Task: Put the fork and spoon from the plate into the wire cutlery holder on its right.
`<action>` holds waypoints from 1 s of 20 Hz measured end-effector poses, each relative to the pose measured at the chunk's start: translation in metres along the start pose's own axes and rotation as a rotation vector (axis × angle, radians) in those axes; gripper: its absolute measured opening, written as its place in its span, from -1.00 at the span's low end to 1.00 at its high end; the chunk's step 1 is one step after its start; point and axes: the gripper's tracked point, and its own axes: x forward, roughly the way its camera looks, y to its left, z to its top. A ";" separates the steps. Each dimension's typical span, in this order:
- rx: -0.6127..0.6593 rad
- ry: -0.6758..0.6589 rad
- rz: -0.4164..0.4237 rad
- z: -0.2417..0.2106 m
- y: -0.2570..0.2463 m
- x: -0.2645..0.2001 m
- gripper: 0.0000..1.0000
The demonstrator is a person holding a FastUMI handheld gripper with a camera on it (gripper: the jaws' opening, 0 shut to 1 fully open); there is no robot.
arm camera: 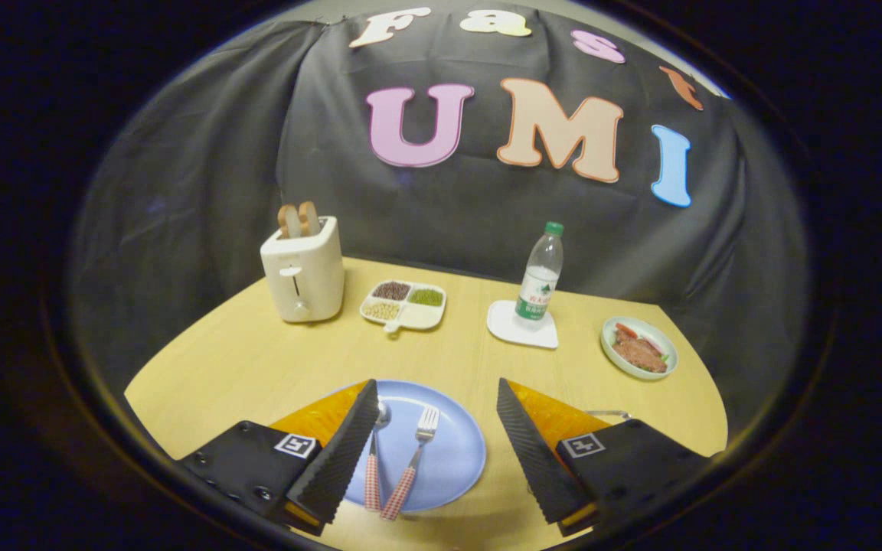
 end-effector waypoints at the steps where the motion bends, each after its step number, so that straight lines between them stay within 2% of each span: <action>1: -0.003 0.028 0.006 -0.009 0.001 0.004 0.99; 6: -0.045 0.169 0.024 -0.054 0.005 0.017 0.99; 12: -0.094 0.277 0.063 -0.091 0.016 0.023 0.99; 20: -0.115 0.383 0.091 -0.116 0.023 0.021 0.44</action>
